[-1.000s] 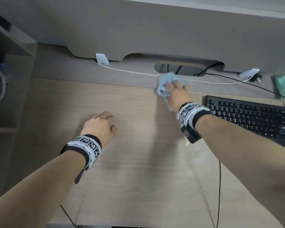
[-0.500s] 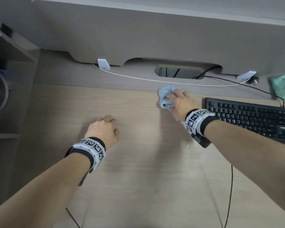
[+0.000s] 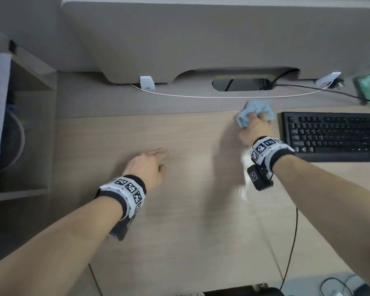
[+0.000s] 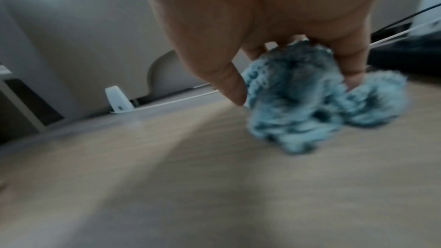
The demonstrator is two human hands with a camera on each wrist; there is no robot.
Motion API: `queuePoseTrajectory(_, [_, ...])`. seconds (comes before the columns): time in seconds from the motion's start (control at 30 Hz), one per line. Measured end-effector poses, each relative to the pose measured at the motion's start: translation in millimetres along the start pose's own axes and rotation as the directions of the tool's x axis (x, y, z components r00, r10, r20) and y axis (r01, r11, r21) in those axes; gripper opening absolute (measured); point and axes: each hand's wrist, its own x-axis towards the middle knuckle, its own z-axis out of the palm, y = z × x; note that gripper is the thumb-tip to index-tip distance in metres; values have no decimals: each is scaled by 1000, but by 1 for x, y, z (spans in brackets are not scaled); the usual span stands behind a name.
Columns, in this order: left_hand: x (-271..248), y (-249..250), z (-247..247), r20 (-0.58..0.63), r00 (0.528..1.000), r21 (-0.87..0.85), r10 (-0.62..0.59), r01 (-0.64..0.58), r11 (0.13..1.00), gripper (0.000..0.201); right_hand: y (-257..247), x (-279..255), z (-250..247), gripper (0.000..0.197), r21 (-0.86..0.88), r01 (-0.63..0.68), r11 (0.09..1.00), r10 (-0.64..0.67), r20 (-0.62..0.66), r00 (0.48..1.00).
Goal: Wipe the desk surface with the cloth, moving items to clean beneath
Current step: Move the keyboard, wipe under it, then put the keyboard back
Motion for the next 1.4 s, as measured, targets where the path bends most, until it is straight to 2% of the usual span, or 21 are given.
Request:
queuePoseTrajectory(0.07, [1,-13,-7,-62,996,-111,-58,51,993,39,-47,-8,1,82,-3,47,999,-47,38,998])
queuePoseTrajectory(0.13, [4,-29,-12,-148,978,-184,-147,118,976,41,-104,-31,5,83,10,239,971,-240,69,968])
queuePoseTrajectory(0.2, [7,-48,-16,-201,954,-179,-222,187,966,45,-148,-65,14,83,-44,476,878,-470,103,877])
queuePoseTrajectory(0.27, [9,-70,-18,-209,931,-144,-298,272,952,48,-158,-82,31,85,-88,611,787,-596,149,789])
queuePoseTrajectory(0.33, [7,-87,-21,-212,903,-146,-373,348,926,51,-137,-69,36,88,-79,618,782,-605,142,784])
queuePoseTrajectory(0.43, [0,-111,-23,-265,835,-198,-482,442,875,54,-109,-38,25,90,-108,512,852,-503,101,858])
queuePoseTrajectory(0.5, [-5,-122,-22,-293,793,-246,-534,478,843,56,-123,-33,14,90,-95,431,897,-425,78,902])
queuePoseTrajectory(0.53, [-8,-126,-21,-287,784,-253,-550,492,833,56,-141,-36,12,90,-93,424,901,-420,64,905])
queuePoseTrajectory(0.6, [-9,-131,-18,-263,790,-224,-554,508,831,58,-186,-50,15,91,-72,516,854,-511,74,856])
queuePoseTrajectory(0.7, [-7,-135,-17,-250,809,-165,-532,506,847,62,-230,-85,38,90,-82,746,661,-734,139,665])
queuePoseTrajectory(0.8, [-10,-137,-23,-235,827,-135,-511,493,860,63,-222,-86,51,89,-115,846,520,-815,229,532])
queuePoseTrajectory(0.87, [-15,-138,-24,-226,835,-131,-502,485,865,65,-209,-63,45,84,-149,852,502,-821,227,524])
queuePoseTrajectory(0.93, [-19,-140,-27,-219,847,-137,-484,465,875,66,-212,-40,31,85,-176,798,576,-776,188,602])
queuePoseTrajectory(1.0, [-22,-143,-30,-228,839,-196,-494,457,868,64,-244,-37,17,86,-184,750,635,-739,137,660])
queuePoseTrajectory(1.07, [-28,-146,-32,-258,775,-303,-577,502,810,61,-289,-57,15,85,-185,788,588,-774,157,614])
queuePoseTrajectory(1.17, [-40,-150,-27,-242,652,-439,-719,587,680,63,-324,-99,36,84,-192,891,410,-850,272,450])
queuePoseTrajectory(1.27, [-48,-155,-21,-140,617,-473,-774,645,600,68,-309,-111,47,82,-194,946,260,-883,348,314])
queuePoseTrajectory(1.3, [-49,-156,-21,-122,617,-475,-777,651,591,67,-308,-98,46,79,-221,949,226,-882,368,296])
queuePoseTrajectory(1.33, [-50,-160,-20,-115,618,-467,-778,657,591,65,-314,-84,43,72,-256,940,224,-879,363,308])
queuePoseTrajectory(1.37, [-51,-163,-21,-108,620,-448,-778,668,594,62,-326,-69,38,66,-288,924,253,-875,339,345])
queuePoseTrajectory(1.4, [-52,-166,-22,-99,622,-426,-777,680,597,59,-343,-50,34,70,-306,898,316,-862,304,406])
